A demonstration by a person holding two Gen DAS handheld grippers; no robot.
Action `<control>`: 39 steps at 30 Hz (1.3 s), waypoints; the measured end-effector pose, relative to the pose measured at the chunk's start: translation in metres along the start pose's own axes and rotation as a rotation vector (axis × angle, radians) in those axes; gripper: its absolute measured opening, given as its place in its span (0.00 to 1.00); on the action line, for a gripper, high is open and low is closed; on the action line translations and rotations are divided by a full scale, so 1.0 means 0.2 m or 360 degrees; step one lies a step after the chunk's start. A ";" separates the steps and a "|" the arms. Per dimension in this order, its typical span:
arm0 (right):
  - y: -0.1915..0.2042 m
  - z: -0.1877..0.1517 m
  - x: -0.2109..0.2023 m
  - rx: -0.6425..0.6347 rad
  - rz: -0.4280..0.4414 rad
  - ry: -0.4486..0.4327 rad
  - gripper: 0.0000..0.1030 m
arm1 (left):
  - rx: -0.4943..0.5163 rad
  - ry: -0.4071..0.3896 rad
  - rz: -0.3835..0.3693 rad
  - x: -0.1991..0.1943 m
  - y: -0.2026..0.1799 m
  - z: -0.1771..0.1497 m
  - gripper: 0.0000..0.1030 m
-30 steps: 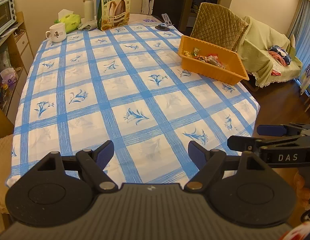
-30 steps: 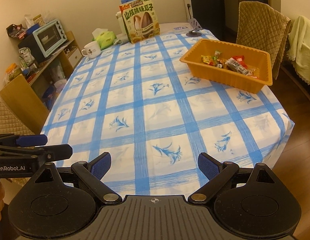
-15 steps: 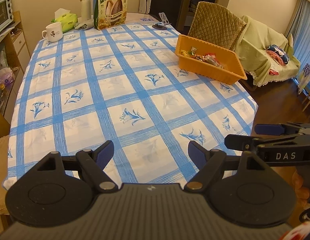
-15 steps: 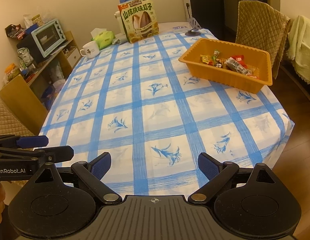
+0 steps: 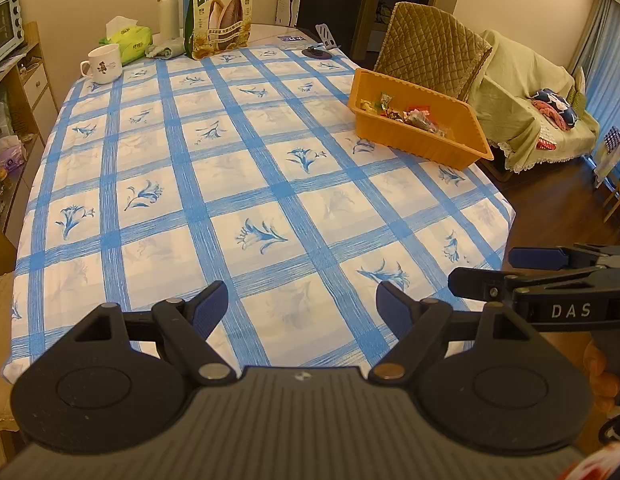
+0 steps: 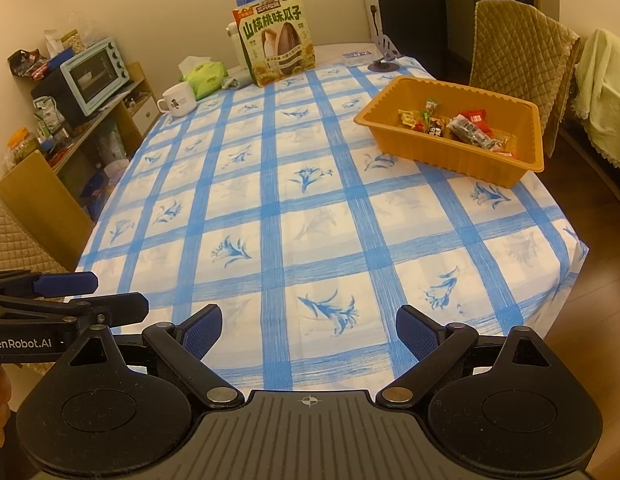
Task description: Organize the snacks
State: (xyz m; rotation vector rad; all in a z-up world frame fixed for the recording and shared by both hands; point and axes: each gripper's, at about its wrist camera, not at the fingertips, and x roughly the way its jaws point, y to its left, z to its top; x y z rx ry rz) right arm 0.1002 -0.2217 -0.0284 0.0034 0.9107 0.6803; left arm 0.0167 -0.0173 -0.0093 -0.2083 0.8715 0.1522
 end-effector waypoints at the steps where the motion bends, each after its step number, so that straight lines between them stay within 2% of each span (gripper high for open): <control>1: 0.00 0.00 0.00 0.0000 -0.0001 0.0000 0.91 | 0.0000 0.0000 0.0001 0.00 0.00 0.00 0.77; 39: 0.00 0.02 0.02 0.0001 -0.0001 0.0005 0.91 | -0.0007 0.0005 0.0002 0.03 0.03 0.02 0.77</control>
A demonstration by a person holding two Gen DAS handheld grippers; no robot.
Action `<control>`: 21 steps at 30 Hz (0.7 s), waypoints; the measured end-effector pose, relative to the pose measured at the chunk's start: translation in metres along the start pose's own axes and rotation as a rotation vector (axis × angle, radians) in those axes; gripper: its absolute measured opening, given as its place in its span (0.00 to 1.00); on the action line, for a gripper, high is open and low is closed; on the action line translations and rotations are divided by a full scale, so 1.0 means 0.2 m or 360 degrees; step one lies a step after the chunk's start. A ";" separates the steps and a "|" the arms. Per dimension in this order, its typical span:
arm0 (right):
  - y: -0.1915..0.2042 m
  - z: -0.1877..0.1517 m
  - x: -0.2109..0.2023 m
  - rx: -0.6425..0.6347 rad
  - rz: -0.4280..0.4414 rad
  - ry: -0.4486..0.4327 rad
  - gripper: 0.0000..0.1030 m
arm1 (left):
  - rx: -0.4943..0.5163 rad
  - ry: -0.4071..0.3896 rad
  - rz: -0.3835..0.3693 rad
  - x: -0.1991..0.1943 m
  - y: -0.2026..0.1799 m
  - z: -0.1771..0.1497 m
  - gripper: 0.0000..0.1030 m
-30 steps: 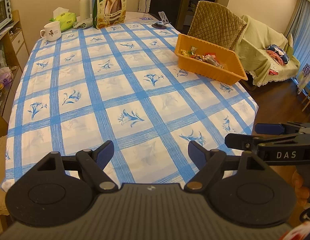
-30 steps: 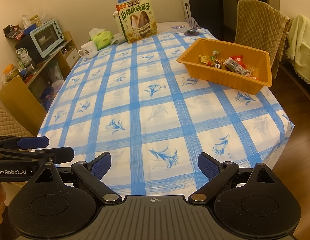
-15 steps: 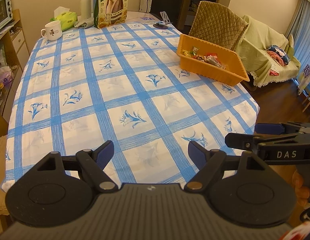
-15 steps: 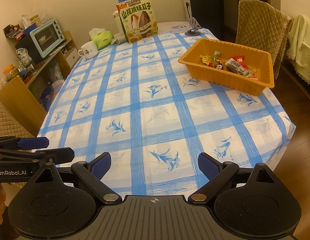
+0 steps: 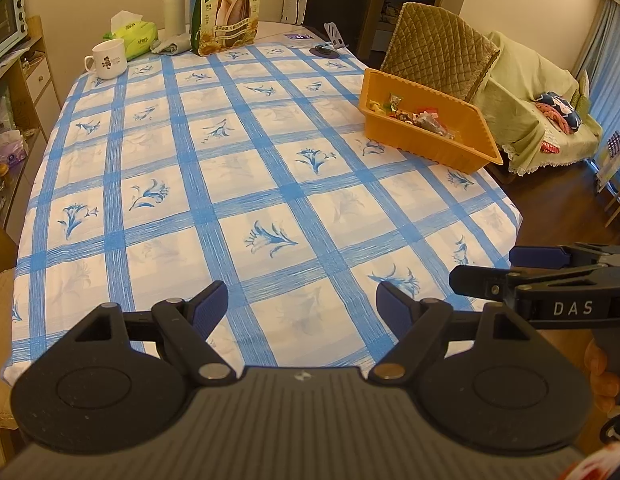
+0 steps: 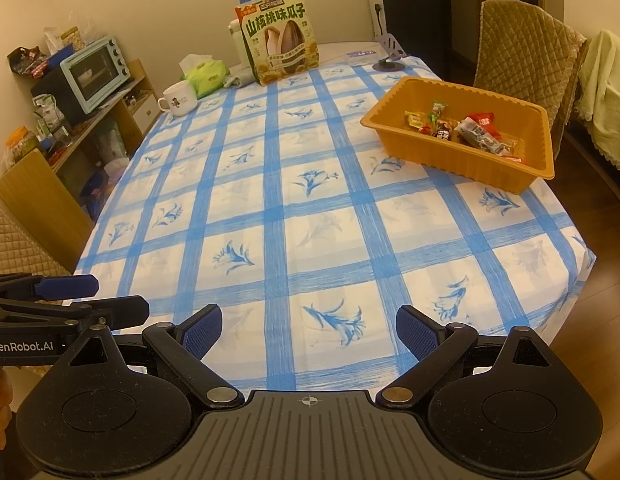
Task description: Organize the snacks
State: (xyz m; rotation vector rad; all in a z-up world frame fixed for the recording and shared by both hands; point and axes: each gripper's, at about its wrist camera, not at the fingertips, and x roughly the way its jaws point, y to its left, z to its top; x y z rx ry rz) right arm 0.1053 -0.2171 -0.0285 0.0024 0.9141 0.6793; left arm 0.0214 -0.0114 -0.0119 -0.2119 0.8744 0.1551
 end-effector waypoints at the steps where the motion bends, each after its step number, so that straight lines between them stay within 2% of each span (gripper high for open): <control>1: 0.00 0.00 0.00 -0.0002 0.0000 0.0000 0.91 | 0.0000 0.0000 0.0001 0.00 0.00 0.00 0.77; 21: 0.01 0.00 0.00 -0.0006 0.0000 0.0002 0.91 | 0.0000 -0.0001 -0.0003 -0.01 0.00 0.00 0.77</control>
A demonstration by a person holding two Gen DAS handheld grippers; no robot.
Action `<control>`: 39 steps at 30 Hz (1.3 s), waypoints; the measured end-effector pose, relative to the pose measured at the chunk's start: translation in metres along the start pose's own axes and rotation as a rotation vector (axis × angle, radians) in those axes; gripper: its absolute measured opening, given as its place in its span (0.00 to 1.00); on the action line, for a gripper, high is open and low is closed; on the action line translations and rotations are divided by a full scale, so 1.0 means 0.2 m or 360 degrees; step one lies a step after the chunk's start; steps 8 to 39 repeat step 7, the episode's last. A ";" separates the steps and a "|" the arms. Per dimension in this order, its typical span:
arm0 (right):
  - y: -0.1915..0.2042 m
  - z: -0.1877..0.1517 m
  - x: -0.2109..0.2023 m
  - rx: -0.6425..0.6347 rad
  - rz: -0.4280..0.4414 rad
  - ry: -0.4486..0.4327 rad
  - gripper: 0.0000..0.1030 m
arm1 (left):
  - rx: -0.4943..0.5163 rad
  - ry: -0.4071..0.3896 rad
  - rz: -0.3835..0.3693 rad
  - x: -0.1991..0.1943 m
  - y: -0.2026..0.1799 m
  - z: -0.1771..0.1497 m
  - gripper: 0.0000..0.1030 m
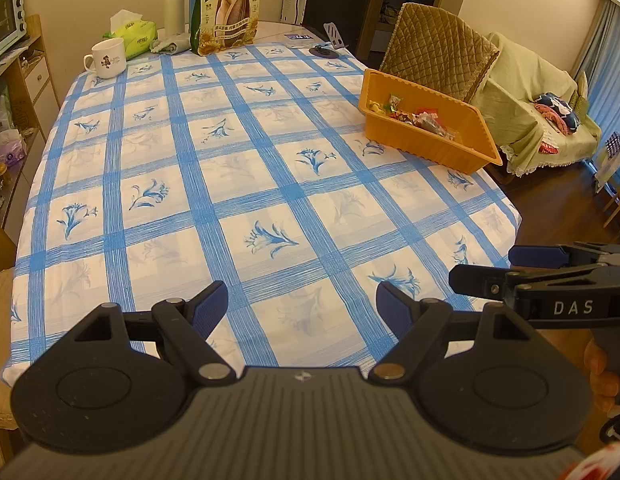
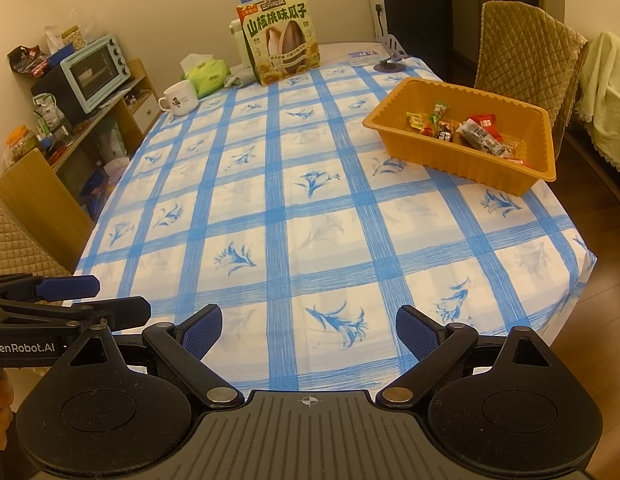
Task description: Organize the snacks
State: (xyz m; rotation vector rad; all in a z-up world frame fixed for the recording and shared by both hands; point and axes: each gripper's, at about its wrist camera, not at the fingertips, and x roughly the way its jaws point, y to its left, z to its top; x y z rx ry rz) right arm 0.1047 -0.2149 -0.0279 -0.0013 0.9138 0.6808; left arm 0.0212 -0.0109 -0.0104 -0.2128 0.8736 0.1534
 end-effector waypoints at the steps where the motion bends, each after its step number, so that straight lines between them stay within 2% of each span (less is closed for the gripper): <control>1: 0.00 0.00 0.00 0.0001 -0.0001 0.0000 0.91 | 0.0003 -0.0005 -0.0003 0.00 0.01 0.00 0.77; 39: 0.01 0.00 0.01 0.0001 -0.0004 0.0005 0.91 | 0.0011 -0.0001 -0.0027 0.02 0.02 -0.01 0.77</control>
